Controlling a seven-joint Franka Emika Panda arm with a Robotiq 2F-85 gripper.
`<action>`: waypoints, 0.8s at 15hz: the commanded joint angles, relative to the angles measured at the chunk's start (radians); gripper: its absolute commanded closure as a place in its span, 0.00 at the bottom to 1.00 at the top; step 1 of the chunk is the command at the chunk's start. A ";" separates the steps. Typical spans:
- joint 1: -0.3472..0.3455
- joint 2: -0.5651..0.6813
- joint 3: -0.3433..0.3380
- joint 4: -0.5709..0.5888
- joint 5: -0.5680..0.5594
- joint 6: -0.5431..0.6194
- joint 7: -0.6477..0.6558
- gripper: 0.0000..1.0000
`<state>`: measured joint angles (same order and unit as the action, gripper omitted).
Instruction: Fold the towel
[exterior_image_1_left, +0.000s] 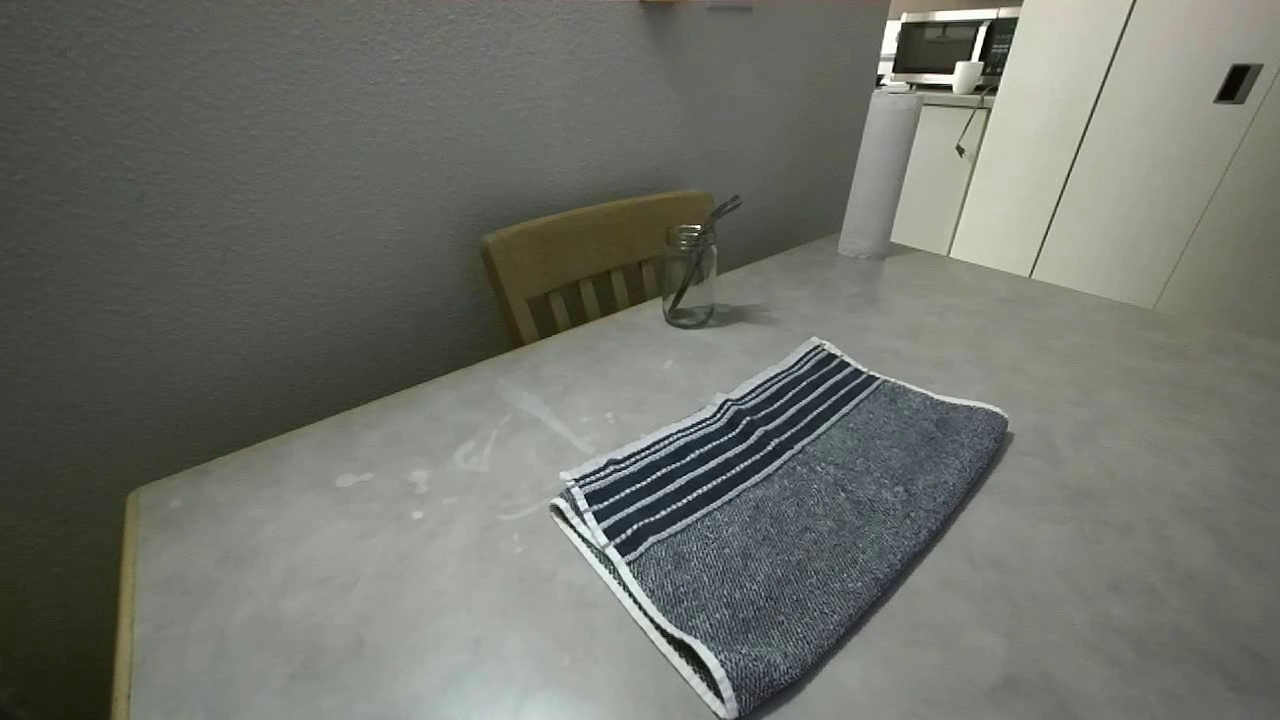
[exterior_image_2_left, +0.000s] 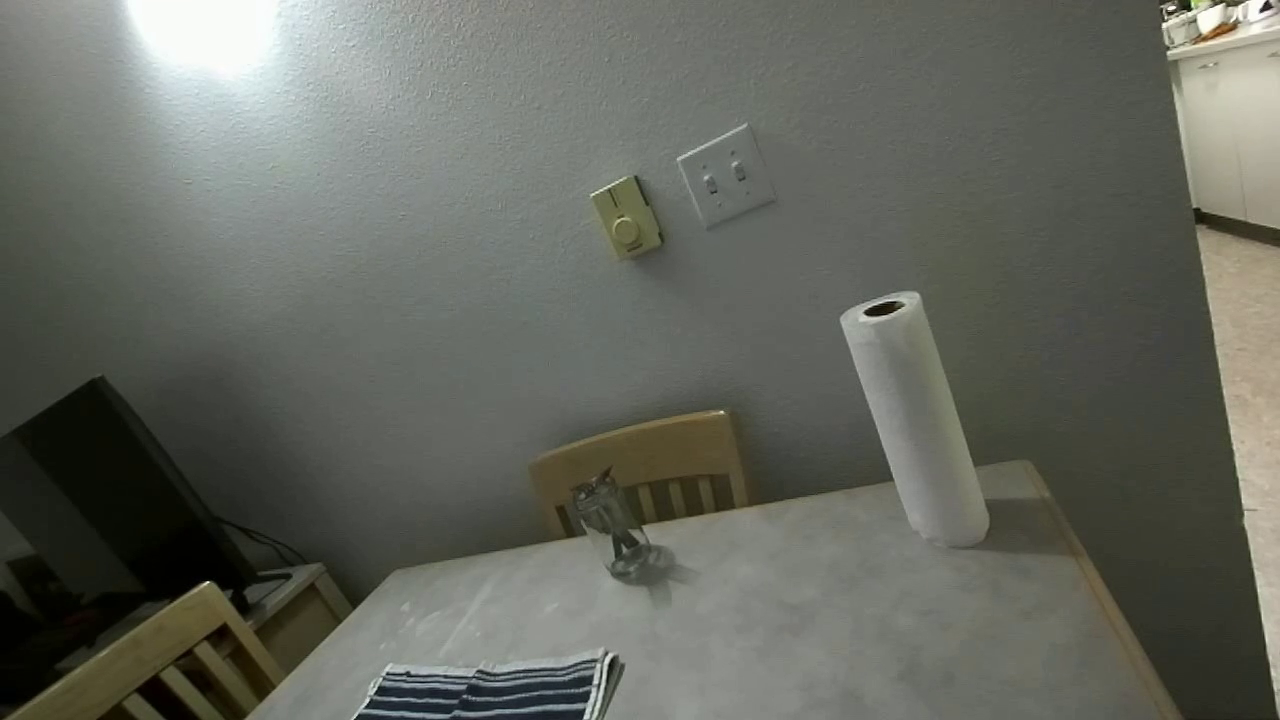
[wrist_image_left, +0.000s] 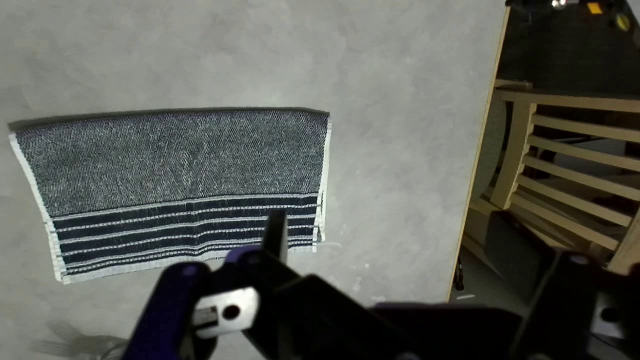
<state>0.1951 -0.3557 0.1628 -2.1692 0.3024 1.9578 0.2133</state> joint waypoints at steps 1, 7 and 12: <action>-0.010 0.000 0.009 0.002 0.003 -0.003 -0.002 0.00; -0.010 0.040 0.016 0.000 0.003 0.038 -0.005 0.00; -0.007 0.114 0.028 -0.028 0.012 0.174 0.012 0.00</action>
<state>0.1951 -0.2931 0.1762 -2.1822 0.3024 2.0469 0.2165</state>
